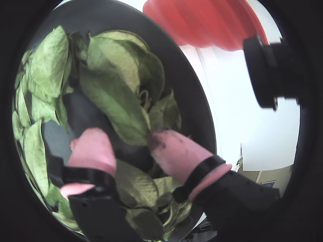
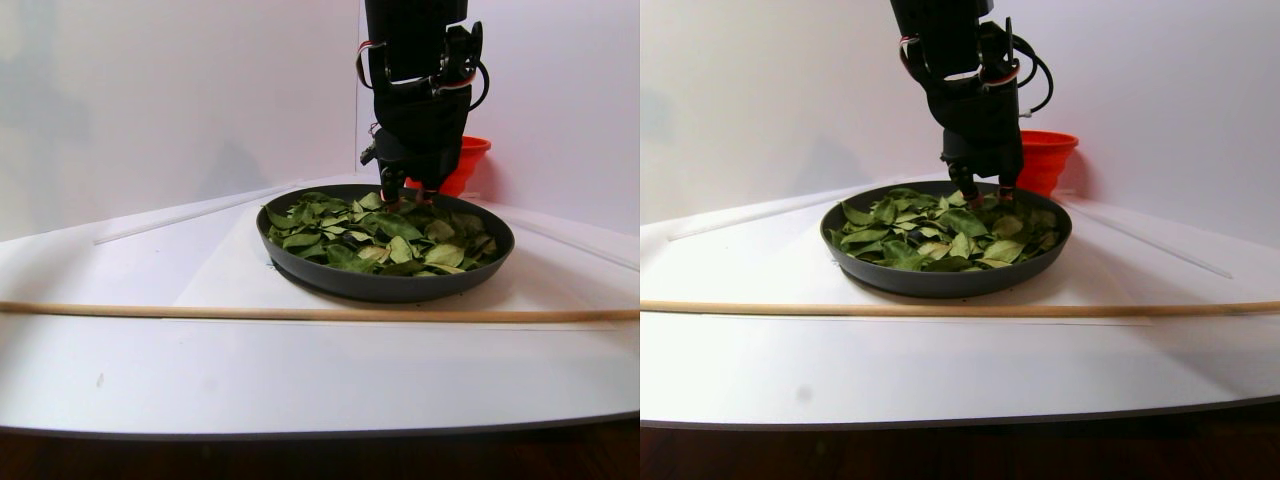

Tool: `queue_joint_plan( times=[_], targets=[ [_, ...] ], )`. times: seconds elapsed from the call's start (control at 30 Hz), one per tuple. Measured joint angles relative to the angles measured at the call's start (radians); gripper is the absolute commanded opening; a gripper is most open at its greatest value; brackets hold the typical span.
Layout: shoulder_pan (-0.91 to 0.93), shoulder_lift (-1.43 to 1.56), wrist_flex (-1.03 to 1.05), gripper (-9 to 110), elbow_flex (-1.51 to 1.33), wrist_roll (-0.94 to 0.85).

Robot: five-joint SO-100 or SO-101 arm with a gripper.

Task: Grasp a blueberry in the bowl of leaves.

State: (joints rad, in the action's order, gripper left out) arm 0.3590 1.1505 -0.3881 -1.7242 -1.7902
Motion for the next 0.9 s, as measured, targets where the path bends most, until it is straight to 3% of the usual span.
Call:
queue_joint_plan(
  times=[0.9],
  targets=[
    [0.000, 0.000, 0.000, 16, 0.000, -0.009]
  ],
)
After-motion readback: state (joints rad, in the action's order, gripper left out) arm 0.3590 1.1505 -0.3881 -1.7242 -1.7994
